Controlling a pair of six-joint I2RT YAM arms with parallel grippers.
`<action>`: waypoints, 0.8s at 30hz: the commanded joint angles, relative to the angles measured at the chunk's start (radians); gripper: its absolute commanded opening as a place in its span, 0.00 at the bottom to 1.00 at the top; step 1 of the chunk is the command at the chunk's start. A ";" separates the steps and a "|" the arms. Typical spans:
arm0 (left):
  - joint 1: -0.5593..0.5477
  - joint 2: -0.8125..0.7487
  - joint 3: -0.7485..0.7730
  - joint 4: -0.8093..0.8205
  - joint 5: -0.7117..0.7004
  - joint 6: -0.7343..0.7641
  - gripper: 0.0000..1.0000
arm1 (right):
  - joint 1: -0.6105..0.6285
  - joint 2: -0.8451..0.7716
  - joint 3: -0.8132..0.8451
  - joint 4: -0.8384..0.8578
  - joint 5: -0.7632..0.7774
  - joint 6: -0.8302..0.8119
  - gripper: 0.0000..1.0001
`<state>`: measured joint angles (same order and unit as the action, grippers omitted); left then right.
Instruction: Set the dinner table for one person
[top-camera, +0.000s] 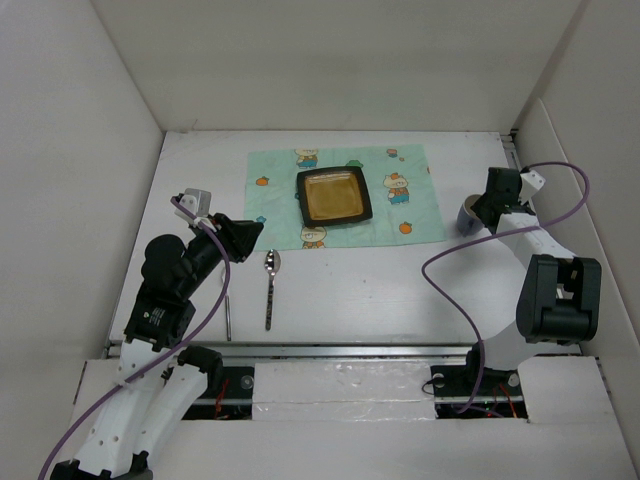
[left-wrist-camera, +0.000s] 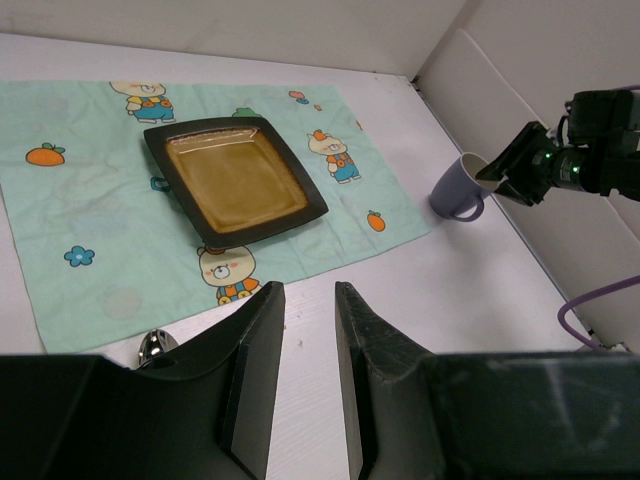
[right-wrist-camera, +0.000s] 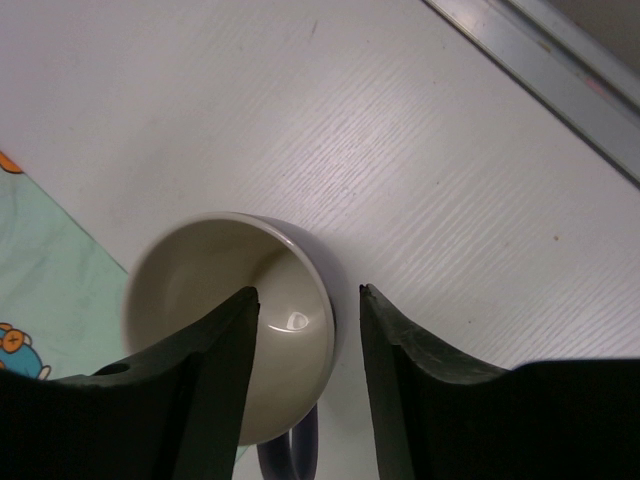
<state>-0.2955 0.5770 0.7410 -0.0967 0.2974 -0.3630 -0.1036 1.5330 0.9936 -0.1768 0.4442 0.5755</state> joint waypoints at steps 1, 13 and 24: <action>-0.005 -0.009 0.047 0.028 -0.012 0.015 0.24 | -0.031 0.042 0.028 -0.027 -0.047 -0.006 0.49; -0.005 0.032 0.043 0.028 0.003 0.015 0.25 | 0.082 0.031 0.311 0.021 -0.105 -0.140 0.00; -0.005 0.084 0.047 0.012 -0.033 0.027 0.25 | 0.205 0.646 1.073 -0.257 -0.102 -0.295 0.00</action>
<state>-0.2955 0.6613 0.7464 -0.1059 0.2771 -0.3534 0.1001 2.0903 1.9213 -0.3450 0.3500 0.3389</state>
